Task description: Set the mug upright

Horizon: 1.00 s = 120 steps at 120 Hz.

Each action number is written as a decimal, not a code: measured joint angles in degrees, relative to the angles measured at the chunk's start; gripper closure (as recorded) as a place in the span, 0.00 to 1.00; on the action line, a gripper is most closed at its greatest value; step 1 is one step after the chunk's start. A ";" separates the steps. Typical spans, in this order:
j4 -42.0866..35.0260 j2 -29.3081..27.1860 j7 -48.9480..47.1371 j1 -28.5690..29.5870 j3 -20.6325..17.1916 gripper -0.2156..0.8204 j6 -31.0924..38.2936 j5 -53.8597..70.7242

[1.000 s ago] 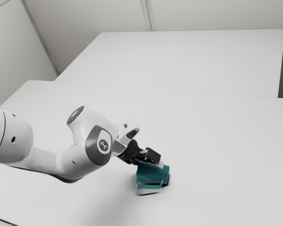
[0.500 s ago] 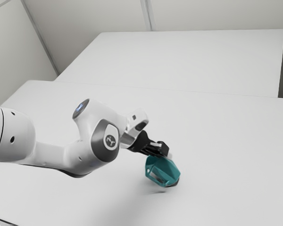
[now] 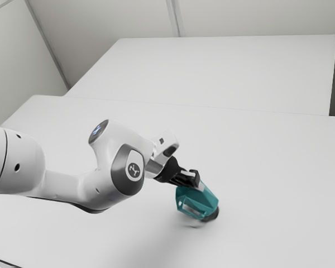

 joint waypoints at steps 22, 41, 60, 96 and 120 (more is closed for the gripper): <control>-2.04 -4.49 -0.57 0.10 0.06 0.96 -0.44 0.11; -3.85 -9.89 -1.03 7.25 0.41 0.97 -6.47 4.56; -2.14 -10.86 -1.75 14.18 4.81 0.97 -15.23 18.15; 18.98 2.89 -6.02 14.90 11.42 0.97 -38.08 46.39; 25.75 9.44 -9.94 14.68 11.03 0.97 -48.42 49.67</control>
